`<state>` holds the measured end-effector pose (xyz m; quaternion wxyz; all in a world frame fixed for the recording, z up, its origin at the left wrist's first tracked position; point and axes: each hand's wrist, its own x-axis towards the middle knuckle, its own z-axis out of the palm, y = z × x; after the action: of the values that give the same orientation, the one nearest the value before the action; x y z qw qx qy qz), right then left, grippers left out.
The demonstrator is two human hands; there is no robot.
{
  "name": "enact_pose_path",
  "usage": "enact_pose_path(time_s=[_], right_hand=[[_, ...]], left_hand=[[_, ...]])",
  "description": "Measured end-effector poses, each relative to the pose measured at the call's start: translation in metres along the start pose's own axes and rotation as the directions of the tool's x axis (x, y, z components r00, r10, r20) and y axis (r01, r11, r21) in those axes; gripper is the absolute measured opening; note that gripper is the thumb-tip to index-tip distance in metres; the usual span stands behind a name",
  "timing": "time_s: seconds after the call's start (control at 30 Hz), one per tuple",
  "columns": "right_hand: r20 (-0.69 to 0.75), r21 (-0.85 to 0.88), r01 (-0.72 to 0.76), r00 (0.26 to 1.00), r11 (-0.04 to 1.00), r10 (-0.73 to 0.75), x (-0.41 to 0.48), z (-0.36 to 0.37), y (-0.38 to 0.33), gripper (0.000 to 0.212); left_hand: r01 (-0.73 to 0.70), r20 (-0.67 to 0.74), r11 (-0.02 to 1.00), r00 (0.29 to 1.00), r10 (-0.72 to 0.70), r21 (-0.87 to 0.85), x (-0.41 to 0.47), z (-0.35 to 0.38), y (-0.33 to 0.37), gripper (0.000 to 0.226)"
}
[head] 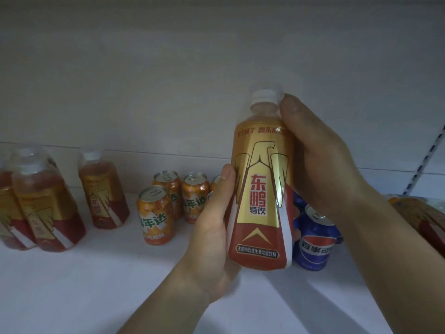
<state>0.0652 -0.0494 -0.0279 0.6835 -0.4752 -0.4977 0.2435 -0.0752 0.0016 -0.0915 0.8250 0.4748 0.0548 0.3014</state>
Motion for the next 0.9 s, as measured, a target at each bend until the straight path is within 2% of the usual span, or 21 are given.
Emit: enact_pose_path(time_s=[0.3,0.43,0.53,0.67,0.77,0.83,0.9], right_hand=[[-0.178,-0.005,0.069,0.982,0.998,-0.069,-0.002,0.006,-0.001,0.029],[-0.213,-0.184,0.019,0.975,0.983,-0.059,-0.002,0.006,-0.004,0.035],[-0.226,-0.219,-0.034,0.974,0.975,-0.017,-0.002,0.0,-0.004,0.034],[-0.114,-0.153,-0.103,0.99,0.983,0.086,-0.003,-0.001,-0.004,0.031],[-0.066,-0.167,-0.097,0.994,0.981,0.087,-0.004,0.002,-0.004,0.035],[-0.091,-0.176,-0.104,0.992,0.979,0.089,-0.003,0.004,-0.003,0.029],[-0.12,-0.187,-0.131,0.987,0.974,0.109,-0.003,0.006,-0.003,0.025]], left_hand=[[0.086,0.045,0.995,0.995,-0.088,0.052,-0.003,0.003,0.005,0.05],[0.259,0.231,0.961,0.945,-0.233,-0.091,-0.003,-0.004,0.007,0.062],[0.358,0.323,0.915,0.902,-0.286,-0.189,-0.005,-0.005,0.005,0.068],[0.289,0.25,0.911,0.943,-0.218,-0.294,-0.004,-0.009,0.008,0.066],[0.178,0.094,0.981,0.981,-0.171,-0.078,0.004,-0.019,0.006,0.08],[0.148,0.078,0.989,0.986,-0.148,0.004,0.007,-0.024,0.003,0.081],[0.129,0.089,0.992,0.988,-0.129,0.007,0.006,-0.025,0.004,0.076]])
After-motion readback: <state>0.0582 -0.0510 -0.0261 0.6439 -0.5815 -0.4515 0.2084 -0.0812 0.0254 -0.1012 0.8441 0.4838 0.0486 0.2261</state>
